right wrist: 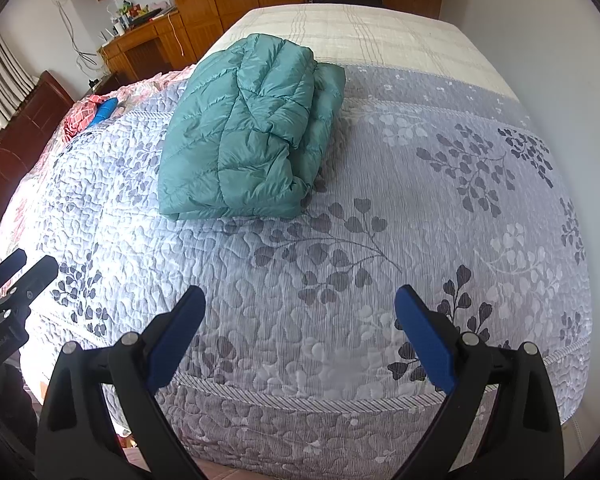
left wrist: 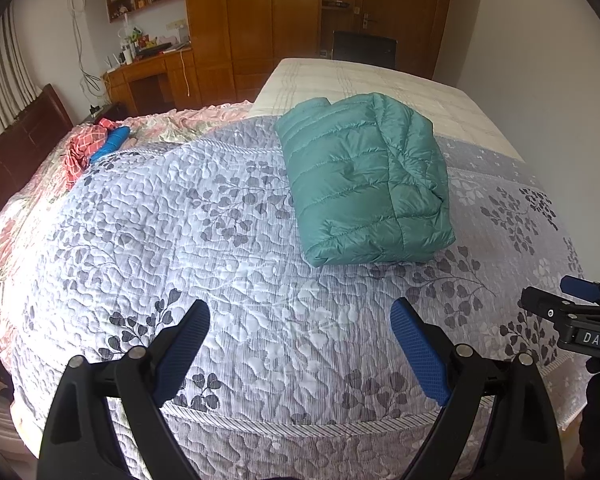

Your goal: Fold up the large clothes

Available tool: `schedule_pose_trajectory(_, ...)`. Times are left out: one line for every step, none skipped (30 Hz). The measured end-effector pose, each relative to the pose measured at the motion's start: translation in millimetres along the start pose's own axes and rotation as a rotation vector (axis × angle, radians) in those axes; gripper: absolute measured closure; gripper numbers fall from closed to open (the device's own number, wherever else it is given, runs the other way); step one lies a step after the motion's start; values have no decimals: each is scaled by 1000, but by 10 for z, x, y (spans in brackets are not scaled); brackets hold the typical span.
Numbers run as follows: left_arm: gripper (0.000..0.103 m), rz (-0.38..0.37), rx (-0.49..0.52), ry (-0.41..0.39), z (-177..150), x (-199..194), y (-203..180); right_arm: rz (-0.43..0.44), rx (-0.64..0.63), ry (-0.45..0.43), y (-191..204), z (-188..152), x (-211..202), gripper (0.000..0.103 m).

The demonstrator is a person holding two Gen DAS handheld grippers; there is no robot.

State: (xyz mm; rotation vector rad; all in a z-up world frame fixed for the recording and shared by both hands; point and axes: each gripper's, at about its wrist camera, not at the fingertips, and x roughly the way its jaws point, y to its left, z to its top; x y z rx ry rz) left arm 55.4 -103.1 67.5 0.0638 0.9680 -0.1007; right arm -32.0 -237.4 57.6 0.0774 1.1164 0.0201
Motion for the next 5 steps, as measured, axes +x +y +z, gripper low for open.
schedule_pose_trajectory(11,0,1,1,1,2,-4,0,0,0,-1,2,-1,8)
schedule_pose_trajectory(11,0,0,0,2,1,-7,1,0,1,-4,-2,3,8)
schedule_pose_trajectory(11,0,0,0,3,1,-6,0,-1,0,-4,8,0,8)
schedule_pose_trajectory(11,0,0,0,3,1,-5,0,-1,0,-6,13,-1,8)
schedule_pose_trajectory(11,1,1,0,3,1,-6,0,-1,0,-6,13,-1,8)
